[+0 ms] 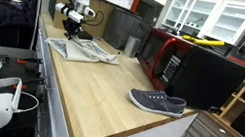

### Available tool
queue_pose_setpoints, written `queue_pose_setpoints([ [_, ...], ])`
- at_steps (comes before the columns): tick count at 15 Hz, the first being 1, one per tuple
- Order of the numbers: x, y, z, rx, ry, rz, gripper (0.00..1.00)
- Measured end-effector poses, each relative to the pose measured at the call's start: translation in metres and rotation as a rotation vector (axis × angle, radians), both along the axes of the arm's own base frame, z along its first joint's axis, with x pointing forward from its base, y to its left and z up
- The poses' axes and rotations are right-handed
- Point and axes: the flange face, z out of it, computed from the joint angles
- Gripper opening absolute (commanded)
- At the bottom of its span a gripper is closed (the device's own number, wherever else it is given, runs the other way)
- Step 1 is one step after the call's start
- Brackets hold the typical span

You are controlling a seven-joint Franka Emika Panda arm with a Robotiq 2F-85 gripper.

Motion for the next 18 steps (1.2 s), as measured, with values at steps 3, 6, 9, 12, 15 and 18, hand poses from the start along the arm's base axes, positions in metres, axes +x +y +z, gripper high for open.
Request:
queue_pose_setpoints([
  [3,-0.015,0.042,-0.006,-0.021,0.014,0.121,0.01],
  [6,-0.034,0.081,-0.017,-0.046,0.046,0.245,0.01],
  [9,-0.056,0.108,-0.028,-0.071,0.118,0.385,0.01],
  [12,-0.078,0.119,-0.036,-0.091,0.212,0.52,0.28],
  [15,-0.089,0.119,-0.04,-0.13,0.267,0.589,0.48],
  [18,-0.084,0.117,-0.037,-0.162,0.244,0.615,0.73],
])
